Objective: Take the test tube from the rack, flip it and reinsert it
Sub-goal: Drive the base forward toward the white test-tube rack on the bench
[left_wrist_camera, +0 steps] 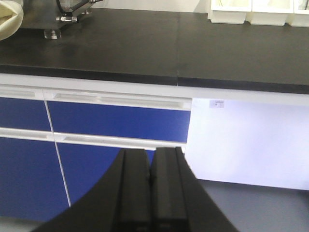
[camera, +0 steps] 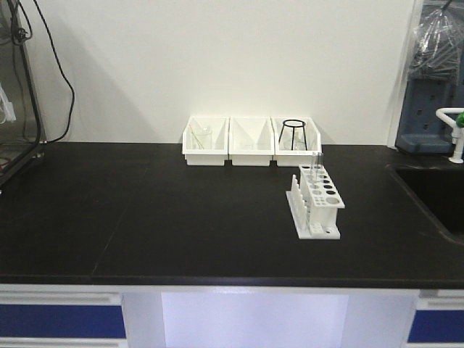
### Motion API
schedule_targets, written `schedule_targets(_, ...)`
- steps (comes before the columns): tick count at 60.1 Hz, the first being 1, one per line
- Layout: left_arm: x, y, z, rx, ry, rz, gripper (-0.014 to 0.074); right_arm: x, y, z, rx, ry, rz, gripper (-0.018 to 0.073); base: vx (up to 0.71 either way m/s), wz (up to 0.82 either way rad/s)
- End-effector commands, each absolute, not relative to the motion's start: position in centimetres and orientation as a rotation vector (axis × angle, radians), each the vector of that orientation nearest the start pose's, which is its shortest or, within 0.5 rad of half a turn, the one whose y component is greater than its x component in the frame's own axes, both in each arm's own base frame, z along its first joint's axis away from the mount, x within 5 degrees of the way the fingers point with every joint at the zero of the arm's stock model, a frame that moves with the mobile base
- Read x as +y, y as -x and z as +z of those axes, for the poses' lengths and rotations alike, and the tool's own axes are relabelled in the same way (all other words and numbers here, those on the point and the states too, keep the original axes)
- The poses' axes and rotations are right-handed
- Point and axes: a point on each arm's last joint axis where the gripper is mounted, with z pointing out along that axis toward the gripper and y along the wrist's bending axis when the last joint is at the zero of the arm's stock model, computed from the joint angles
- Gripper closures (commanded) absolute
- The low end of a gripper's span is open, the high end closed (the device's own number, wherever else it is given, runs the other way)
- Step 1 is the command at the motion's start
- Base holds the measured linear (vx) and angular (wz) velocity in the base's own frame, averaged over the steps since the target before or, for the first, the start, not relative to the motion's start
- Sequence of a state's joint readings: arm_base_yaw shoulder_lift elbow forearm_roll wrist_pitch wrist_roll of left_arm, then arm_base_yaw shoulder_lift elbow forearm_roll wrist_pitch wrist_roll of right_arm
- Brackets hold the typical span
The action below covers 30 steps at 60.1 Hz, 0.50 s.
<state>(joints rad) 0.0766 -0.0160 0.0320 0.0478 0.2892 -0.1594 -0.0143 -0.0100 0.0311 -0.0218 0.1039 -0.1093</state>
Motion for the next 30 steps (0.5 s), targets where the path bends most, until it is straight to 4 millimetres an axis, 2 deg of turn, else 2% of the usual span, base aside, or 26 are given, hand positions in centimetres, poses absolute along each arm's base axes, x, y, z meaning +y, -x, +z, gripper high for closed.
schedule_targets(1, 0.46, -5.49, 18.55, 1.683, 0.164, -0.028, 0.0603, -0.12, -5.6, 20.24, 1.508, 0.086, -0.125, 0.0571, 0.32, 0.05)
schedule_targets(30, 0.46, -5.49, 18.55, 1.683, 0.164, -0.028, 0.0603, -0.12, -5.6, 20.24, 1.508, 0.086, -0.125, 0.0571, 0.35, 0.0)
